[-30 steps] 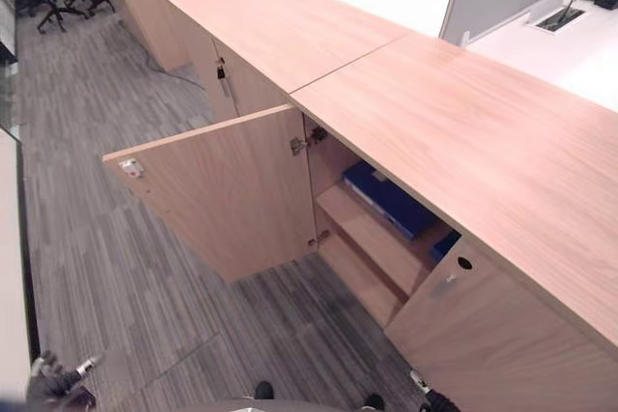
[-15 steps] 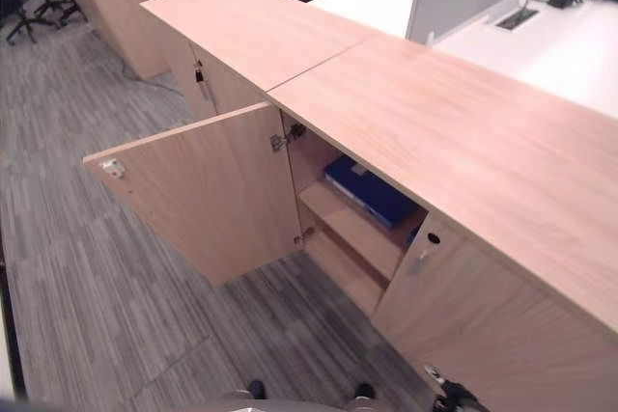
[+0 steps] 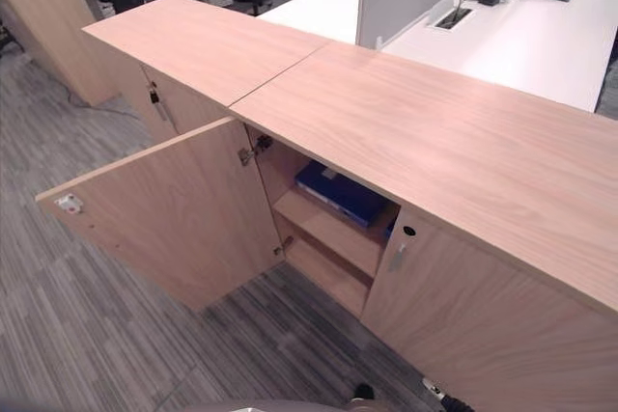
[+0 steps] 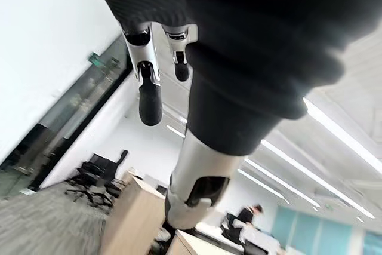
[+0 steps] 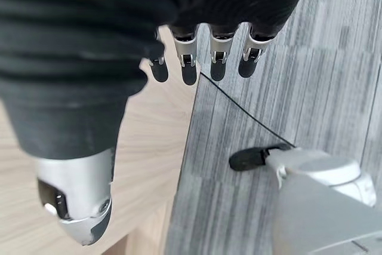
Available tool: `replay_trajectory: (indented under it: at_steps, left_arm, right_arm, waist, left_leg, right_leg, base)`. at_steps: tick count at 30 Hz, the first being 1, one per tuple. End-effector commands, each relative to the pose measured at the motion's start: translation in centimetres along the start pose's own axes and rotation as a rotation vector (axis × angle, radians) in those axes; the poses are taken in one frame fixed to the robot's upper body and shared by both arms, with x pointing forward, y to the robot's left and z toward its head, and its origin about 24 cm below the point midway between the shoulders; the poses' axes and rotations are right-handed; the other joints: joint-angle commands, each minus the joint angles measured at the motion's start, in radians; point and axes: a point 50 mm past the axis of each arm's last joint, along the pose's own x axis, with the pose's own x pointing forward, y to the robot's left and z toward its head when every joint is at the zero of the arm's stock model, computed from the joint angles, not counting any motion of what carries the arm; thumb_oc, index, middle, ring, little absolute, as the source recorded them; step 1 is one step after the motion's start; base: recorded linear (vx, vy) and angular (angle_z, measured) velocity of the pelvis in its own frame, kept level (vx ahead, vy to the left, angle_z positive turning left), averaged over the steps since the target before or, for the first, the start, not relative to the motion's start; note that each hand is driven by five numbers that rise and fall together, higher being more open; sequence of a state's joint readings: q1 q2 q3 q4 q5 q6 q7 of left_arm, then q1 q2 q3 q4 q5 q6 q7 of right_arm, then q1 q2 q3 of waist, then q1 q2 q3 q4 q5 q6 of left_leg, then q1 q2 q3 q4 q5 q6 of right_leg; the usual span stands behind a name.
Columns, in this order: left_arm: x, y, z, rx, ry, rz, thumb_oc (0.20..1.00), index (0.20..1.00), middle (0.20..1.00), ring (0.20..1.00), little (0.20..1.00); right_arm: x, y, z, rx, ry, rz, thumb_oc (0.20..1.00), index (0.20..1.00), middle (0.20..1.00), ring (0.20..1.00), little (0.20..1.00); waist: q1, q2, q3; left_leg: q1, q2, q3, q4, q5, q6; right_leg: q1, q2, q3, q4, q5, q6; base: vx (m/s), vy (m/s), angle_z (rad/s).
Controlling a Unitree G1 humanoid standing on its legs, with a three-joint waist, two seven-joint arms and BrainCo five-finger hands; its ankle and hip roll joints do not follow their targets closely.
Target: Put the empty folder in the office cabinet
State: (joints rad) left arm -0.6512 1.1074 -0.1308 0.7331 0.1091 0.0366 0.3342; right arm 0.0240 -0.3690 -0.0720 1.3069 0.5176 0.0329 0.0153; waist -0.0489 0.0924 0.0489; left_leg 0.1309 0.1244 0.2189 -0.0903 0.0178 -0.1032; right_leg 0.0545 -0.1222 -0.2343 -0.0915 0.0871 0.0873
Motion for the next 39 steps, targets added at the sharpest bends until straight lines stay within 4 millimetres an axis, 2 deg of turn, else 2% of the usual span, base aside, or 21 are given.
replay_trajectory:
  at_steps: [1, 8, 11, 15, 16, 21, 23, 28, 31, 39]
  left_arm:
    - [2.4, 3.3, 2.4, 0.033, -0.05, 0.054, 1.0, 1.0, 1.0, 1.0, 1.0]
    - [3.2, -0.1, 6.3, 0.073, -0.105, -0.082, 1.0, 1.0, 1.0, 1.0, 1.0]
    - [2.7, -2.2, 8.0, 0.067, -0.156, -0.15, 1.0, 1.0, 1.0, 1.0, 1.0]
    - [1.4, -5.6, 9.0, 0.059, -0.188, -0.267, 1.0, 1.0, 1.0, 1.0, 1.0]
    - [1.4, -5.7, 8.9, 0.059, -0.188, -0.268, 1.0, 1.0, 1.0, 1.0, 1.0]
    - [-0.5, -8.6, 9.1, 0.055, -0.215, -0.363, 1.0, 1.0, 1.0, 1.0, 1.0]
    - [-1.3, -10.0, 8.4, 0.047, -0.194, -0.413, 1.0, 1.0, 1.0, 1.0, 1.0]
    - [-2.1, -11.3, 7.2, 0.009, -0.131, -0.466, 1.0, 1.0, 1.0, 1.0, 1.0]
    - [-2.3, -11.7, 7.1, 0.001, -0.121, -0.475, 1.0, 1.0, 1.0, 1.0, 1.0]
    - [-4.2, -14.3, 6.4, -0.091, -0.05, -0.601, 1.0, 1.0, 1.0, 1.0, 1.0]
  right_arm:
    - [0.1, 0.7, 0.1, -0.008, 0.014, 0.022, 1.0, 1.0, 1.0, 1.0, 1.0]
    - [0.2, 1.5, 0.6, 0.007, 0.002, 0.043, 1.0, 1.0, 1.0, 1.0, 1.0]
    - [0.2, 1.8, 0.8, 0.008, 0.0, 0.051, 1.0, 1.0, 1.0, 1.0, 1.0]
    - [0.2, 2.1, 0.6, 0.007, 0.004, 0.059, 1.0, 1.0, 1.0, 1.0, 1.0]
    - [0.2, 2.1, 0.6, 0.007, 0.005, 0.058, 1.0, 1.0, 1.0, 1.0, 1.0]
    - [0.2, 2.3, 0.2, -0.005, 0.011, 0.063, 1.0, 1.0, 1.0, 1.0, 1.0]
    - [0.2, 2.4, 0.1, -0.013, 0.012, 0.064, 1.0, 1.0, 1.0, 1.0, 1.0]
    - [0.2, 2.2, 0.3, -0.023, 0.006, 0.059, 1.0, 1.0, 1.0, 1.0, 1.0]
    - [0.2, 2.2, 0.3, -0.026, 0.004, 0.059, 1.0, 1.0, 1.0, 1.0, 1.0]
    - [0.2, 2.3, 0.2, -0.065, 0.016, 0.064, 1.0, 1.0, 1.0, 1.0, 1.0]
  waist:
    - [-0.017, -0.004, -0.047]
    - [-0.021, -0.016, -0.05]
    - [-0.022, -0.022, -0.047]
    - [-0.023, -0.036, -0.043]
    - [-0.022, -0.035, -0.044]
    - [-0.021, -0.054, -0.04]
    - [-0.021, -0.066, -0.037]
    - [-0.022, -0.079, -0.039]
    - [-0.022, -0.082, -0.039]
    - [-0.02, -0.098, -0.039]
  left_leg:
    - [-0.069, -0.037, -0.052, 0.003, -0.023, 0.035]
    - [-0.074, -0.089, -0.037, 0.003, -0.053, 0.067]
    - [-0.076, -0.103, -0.035, 0.003, -0.061, 0.077]
    - [-0.076, -0.114, -0.026, 0.003, -0.069, 0.087]
    - [-0.076, -0.114, -0.026, 0.003, -0.07, 0.087]
    - [-0.082, -0.113, -0.015, 0.003, -0.073, 0.091]
    - [-0.085, -0.108, -0.007, 0.003, -0.074, 0.091]
    - [-0.088, -0.103, -0.003, 0.003, -0.075, 0.09]
    - [-0.089, -0.101, -0.002, 0.003, -0.075, 0.09]
    - [-0.087, -0.098, -0.004, 0.003, -0.081, 0.091]
  right_leg:
    - [0.052, -0.108, 0.009, 0.011, -0.092, 0.112]
    - [0.026, -0.159, 0.01, 0.007, -0.048, 0.151]
    - [0.016, -0.176, 0.005, 0.008, -0.031, 0.163]
    - [0.005, -0.188, 0.0, 0.006, -0.015, 0.171]
    - [0.005, -0.188, 0.001, 0.006, -0.015, 0.171]
    - [-0.01, -0.19, -0.009, 0.004, -0.001, 0.174]
    - [-0.019, -0.187, -0.011, 0.004, 0.002, 0.174]
    - [-0.026, -0.181, -0.016, 0.004, 0.004, 0.173]
    - [-0.027, -0.181, -0.016, 0.004, 0.004, 0.173]
    - [-0.029, -0.175, -0.02, 0.004, 0.002, 0.171]
  base:
    - [0.03, 0.23, -0.15]
    - [0.02, 0.128, -0.09]
    - [0.01, 0.08, 0.0]
    - [0.01, 0.037, 0.01]
    - [0.0, 0.0, 0.0]
    - [0.01, 0.006, -0.04]
    - [0.0, -0.007, -0.05]
    - [0.02, -0.007, -0.06]
    - [0.02, -0.002, -0.04]
    - [0.0, 0.0, 0.0]
